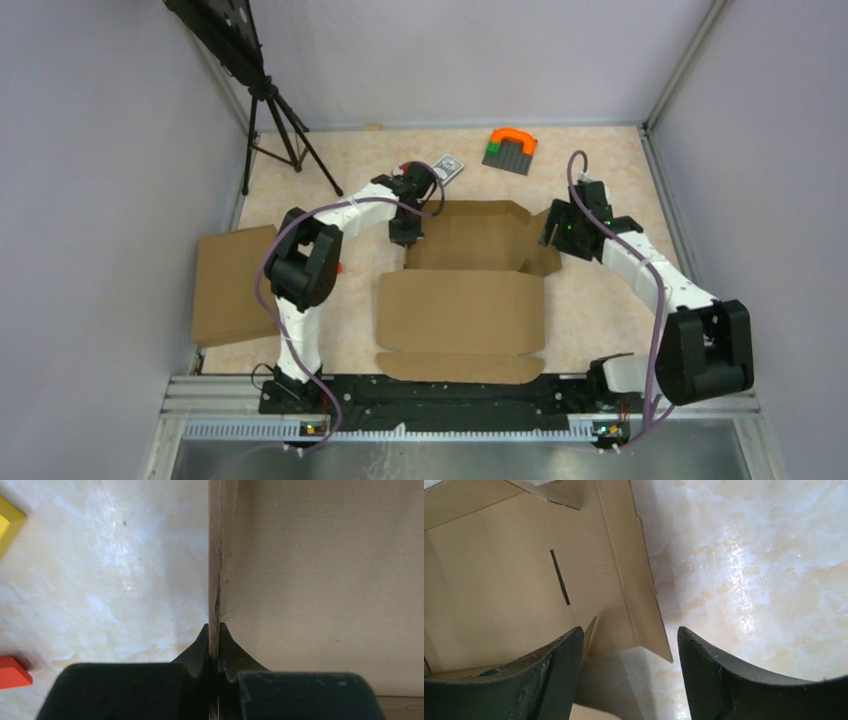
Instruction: Fold the paper box
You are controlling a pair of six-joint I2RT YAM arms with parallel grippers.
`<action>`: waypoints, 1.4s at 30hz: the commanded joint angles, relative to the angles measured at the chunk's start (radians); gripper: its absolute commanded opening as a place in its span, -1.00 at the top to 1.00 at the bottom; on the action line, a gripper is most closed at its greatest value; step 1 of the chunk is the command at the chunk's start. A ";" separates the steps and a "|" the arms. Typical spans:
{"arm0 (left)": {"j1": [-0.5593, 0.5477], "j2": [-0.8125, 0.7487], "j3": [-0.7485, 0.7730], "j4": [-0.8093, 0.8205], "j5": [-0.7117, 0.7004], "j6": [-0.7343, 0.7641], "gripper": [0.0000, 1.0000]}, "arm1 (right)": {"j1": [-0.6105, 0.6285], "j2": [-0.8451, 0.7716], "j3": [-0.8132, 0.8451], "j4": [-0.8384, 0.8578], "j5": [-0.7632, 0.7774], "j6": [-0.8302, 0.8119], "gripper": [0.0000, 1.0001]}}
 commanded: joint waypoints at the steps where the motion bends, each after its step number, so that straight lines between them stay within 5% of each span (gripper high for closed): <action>1: -0.006 -0.074 -0.052 -0.040 0.079 -0.031 1.00 | -0.011 0.040 0.028 0.070 -0.067 -0.032 -0.35; 18: -0.017 -0.143 -0.172 0.000 0.042 -0.059 1.00 | -0.014 0.106 -0.038 0.104 -0.077 -0.043 -0.19; 22: -0.024 -0.143 -0.164 0.001 0.031 -0.053 1.00 | -0.013 0.098 -0.018 0.108 -0.105 -0.040 0.14; 26: -0.035 -0.133 -0.144 -0.022 0.000 -0.050 1.00 | -0.015 0.072 0.009 0.108 -0.157 -0.064 0.93; 27: -0.037 -0.131 -0.138 -0.027 -0.003 -0.050 1.00 | -0.013 0.070 0.020 0.100 -0.168 -0.069 1.00; 42: -0.077 -0.083 -0.060 -0.075 -0.033 -0.056 1.00 | 0.115 0.032 0.113 0.063 -0.212 -0.110 1.00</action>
